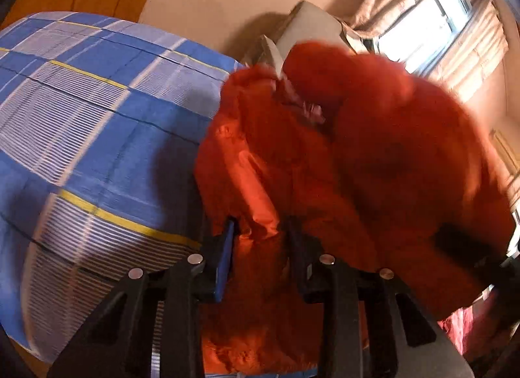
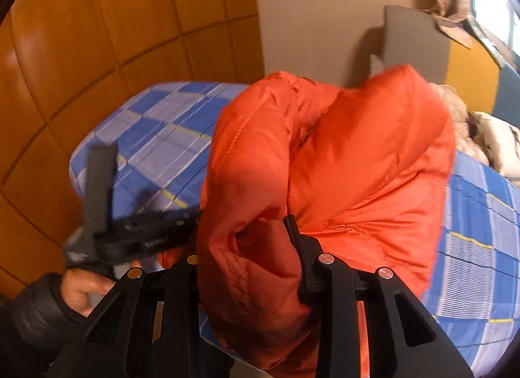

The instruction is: Fold large clothes

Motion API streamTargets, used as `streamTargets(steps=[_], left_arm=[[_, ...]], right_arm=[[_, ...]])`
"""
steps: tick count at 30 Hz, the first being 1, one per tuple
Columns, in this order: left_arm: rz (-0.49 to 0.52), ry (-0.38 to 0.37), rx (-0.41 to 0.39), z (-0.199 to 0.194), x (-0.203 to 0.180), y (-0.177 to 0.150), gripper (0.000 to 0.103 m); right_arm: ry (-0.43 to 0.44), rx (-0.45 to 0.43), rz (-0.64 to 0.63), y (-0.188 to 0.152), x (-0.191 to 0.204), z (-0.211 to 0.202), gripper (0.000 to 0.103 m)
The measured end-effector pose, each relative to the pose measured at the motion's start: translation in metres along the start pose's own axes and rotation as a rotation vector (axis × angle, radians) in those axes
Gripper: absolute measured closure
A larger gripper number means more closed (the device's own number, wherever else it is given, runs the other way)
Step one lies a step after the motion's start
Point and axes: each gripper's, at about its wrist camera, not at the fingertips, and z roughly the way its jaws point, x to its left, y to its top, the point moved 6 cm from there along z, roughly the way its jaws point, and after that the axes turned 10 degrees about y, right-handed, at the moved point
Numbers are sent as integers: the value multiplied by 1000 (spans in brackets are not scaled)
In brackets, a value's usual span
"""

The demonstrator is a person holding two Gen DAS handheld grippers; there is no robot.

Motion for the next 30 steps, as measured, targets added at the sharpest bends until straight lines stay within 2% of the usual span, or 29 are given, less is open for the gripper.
streamTargets(steps=[3,5,7,9,10,12,14,17,20,22,23,24,26,27,29,30], left_arm=[[-16,-23,-77,-35,12,21,73],[0,-71,-120,-59,11,38,73],[66,-143,-140,-81,-4,57,70],[144,-184,-139,-90,-23,70,63],[180,-204,-124,-90,-35,74,61],[240,-244,-64,-83,-60,80,48],[289,-233,-32,-73,-76,83,46],[343,-237,78,-45,-99,86,35],[379,-213,170,-21,-110,81,34],[389,-214,221,-13,-116,75,37],[393,-222,232,-12,-118,73,52],[390,-219,243,-9,-119,73,73],[387,-222,241,-10,-121,72,87],[390,-214,233,-11,-121,72,91],[388,-209,229,-11,-122,72,93],[393,-204,223,-14,-122,71,93]], right_arm=[[-52,4,-76,-5,13,12,72],[-99,10,-156,-12,25,21,72],[-160,13,-246,-18,37,28,72],[-204,18,-321,-26,47,34,72],[-218,19,-350,-29,51,36,72],[-243,19,-395,-35,56,38,72],[-259,17,-426,-37,60,41,72],[-268,5,-447,-37,60,39,72],[-268,-16,-467,-39,61,33,72],[-268,-29,-476,-37,64,32,71],[-262,-35,-480,-36,68,33,69],[-238,-46,-477,-36,69,30,63],[-176,-69,-469,-36,74,24,51],[-131,-80,-461,-35,76,18,44],[-3,-103,-402,-31,79,0,39],[98,-119,-346,-29,78,-15,35]])
